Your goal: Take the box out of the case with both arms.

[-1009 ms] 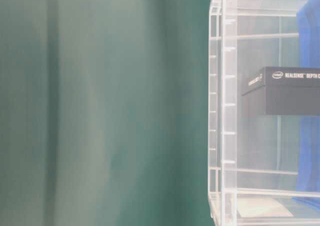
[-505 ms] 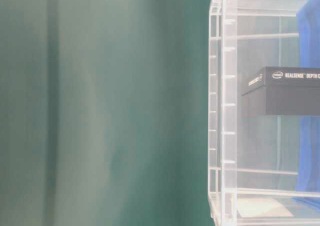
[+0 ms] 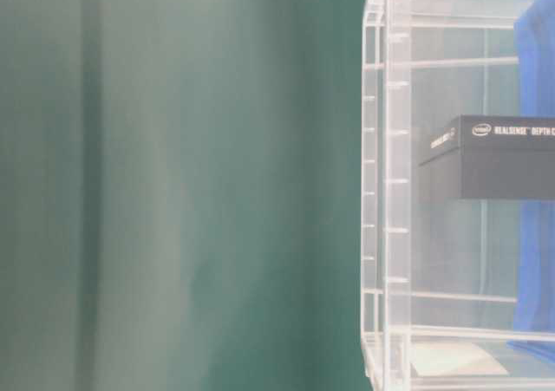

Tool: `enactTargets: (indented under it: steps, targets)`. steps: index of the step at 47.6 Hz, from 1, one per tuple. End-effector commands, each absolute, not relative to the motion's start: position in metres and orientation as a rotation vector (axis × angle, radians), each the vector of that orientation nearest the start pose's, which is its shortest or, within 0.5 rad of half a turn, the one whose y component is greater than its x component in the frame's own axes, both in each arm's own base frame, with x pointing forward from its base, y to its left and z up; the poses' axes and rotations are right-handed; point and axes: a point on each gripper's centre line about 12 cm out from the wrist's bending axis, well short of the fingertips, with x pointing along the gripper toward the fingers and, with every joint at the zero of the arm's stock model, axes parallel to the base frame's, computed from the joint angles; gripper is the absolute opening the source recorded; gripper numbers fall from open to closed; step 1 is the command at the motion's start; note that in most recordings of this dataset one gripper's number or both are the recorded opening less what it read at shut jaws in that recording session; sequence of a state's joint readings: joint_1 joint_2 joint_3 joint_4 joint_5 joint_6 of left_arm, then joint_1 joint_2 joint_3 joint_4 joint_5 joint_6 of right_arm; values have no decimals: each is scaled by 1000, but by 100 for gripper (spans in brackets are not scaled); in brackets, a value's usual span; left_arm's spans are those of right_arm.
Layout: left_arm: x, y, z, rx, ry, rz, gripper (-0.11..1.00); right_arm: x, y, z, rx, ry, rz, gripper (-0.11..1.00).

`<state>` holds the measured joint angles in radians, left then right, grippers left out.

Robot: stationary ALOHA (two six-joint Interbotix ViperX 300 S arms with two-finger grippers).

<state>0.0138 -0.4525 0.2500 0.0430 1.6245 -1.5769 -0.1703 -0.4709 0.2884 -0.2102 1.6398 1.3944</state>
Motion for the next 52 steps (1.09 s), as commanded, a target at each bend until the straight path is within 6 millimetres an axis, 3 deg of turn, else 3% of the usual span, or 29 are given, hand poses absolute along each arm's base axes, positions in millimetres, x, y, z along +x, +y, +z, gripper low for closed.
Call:
enactTargets:
  steps: [1, 52]
  targets:
    - [232, 10, 371, -1269, 1042, 1129, 92, 217, -62, 362, 1107, 966, -1249, 85]
    - [232, 10, 371, -1270, 1042, 1132, 92, 218, -61, 360, 1113, 960, -1239, 85]
